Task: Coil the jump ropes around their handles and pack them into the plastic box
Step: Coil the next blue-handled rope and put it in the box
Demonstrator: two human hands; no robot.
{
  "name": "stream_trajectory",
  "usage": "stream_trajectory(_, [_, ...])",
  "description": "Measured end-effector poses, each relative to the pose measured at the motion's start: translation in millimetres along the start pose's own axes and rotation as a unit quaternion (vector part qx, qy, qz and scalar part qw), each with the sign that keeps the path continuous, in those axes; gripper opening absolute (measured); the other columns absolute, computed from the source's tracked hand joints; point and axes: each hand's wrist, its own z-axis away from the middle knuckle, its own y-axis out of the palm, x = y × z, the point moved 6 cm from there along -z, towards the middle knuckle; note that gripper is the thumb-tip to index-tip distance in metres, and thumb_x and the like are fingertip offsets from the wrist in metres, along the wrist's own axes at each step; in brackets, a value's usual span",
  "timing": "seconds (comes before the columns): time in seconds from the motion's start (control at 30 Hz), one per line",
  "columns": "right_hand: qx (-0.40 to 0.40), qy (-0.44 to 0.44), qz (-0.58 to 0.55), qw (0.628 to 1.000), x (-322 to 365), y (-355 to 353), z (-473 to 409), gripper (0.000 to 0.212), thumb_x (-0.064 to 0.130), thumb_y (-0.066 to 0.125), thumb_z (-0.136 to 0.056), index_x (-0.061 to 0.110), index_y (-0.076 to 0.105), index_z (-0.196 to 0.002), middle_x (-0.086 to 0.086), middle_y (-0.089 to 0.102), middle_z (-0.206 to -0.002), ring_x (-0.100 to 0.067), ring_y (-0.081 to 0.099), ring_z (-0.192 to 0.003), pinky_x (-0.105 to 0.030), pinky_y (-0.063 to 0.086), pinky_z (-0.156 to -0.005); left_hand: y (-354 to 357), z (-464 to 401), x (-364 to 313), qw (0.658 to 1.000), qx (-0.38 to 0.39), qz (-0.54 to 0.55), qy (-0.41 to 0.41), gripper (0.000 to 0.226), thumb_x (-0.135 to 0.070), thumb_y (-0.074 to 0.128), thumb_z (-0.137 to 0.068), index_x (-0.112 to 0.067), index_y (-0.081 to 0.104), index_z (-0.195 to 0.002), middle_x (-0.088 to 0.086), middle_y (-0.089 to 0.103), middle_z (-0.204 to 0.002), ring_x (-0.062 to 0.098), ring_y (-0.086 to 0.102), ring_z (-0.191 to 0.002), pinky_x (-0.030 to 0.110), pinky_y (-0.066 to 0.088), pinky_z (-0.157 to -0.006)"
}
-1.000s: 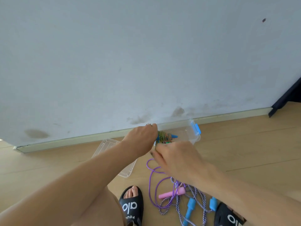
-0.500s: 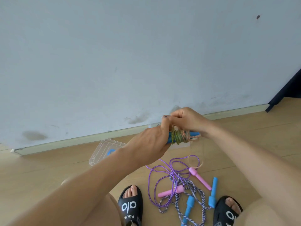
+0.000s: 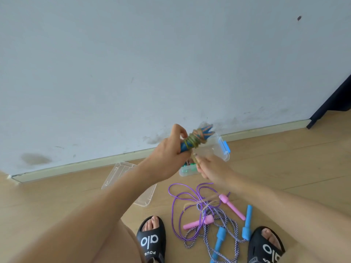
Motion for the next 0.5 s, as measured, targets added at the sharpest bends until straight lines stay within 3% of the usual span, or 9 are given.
stream_trajectory(0.1, [-0.037,-0.054,0.1,0.993,3.5,7.8,20.2,0.057,0.04,0.031,-0.106,0.019,0.033,-0.053,0.006,0.031,-0.055,-0.012,0.031,-0.048,-0.028,0.026,-0.053,-2.0,-5.9,29.6,0.991,0.053,-0.071,-0.096,0.018,-0.016,0.054,-0.09,-0.013,0.04,-0.1,0.002,0.052,-0.075,0.022,0.046,-0.066,0.03,0.036,-0.057])
stream_trajectory(0.2, [-0.055,-0.089,0.143,0.984,24.0,1.7,37.9,0.057,0.042,0.033,-0.106,0.019,0.032,-0.054,0.005,0.03,-0.056,-0.014,0.031,-0.05,-0.028,0.025,-0.05,-3.3,-4.3,49.2,0.981,0.107,-0.031,-0.157,0.016,-0.019,0.057,-0.086,-0.015,0.042,-0.092,0.002,0.052,-0.083,0.021,0.043,-0.069,0.035,0.041,-0.063])
stream_trajectory(0.3, [-0.064,-0.101,0.159,0.98,33.8,-13.0,42.5,0.057,0.041,0.039,-0.104,0.016,0.034,-0.053,0.002,0.035,-0.043,-0.013,0.031,-0.045,-0.025,0.023,-0.046,-6.0,-2.3,50.2,0.979,0.123,-0.028,-0.158,0.016,-0.018,0.056,-0.086,-0.018,0.041,-0.086,0.001,0.051,-0.082,0.02,0.043,-0.068,0.035,0.041,-0.063])
stream_trajectory(0.5, [-0.081,-0.239,0.319,0.914,66.9,-1.8,57.6,0.049,0.043,0.048,-0.097,0.018,0.033,-0.058,0.0,0.037,-0.047,-0.021,0.036,-0.051,-0.034,0.024,-0.048,16.7,3.1,31.5,0.961,0.148,-0.218,-0.08,0.016,-0.012,0.047,-0.09,-0.007,0.036,-0.1,0.004,0.048,-0.079,0.028,0.048,-0.072,0.037,0.036,-0.06])
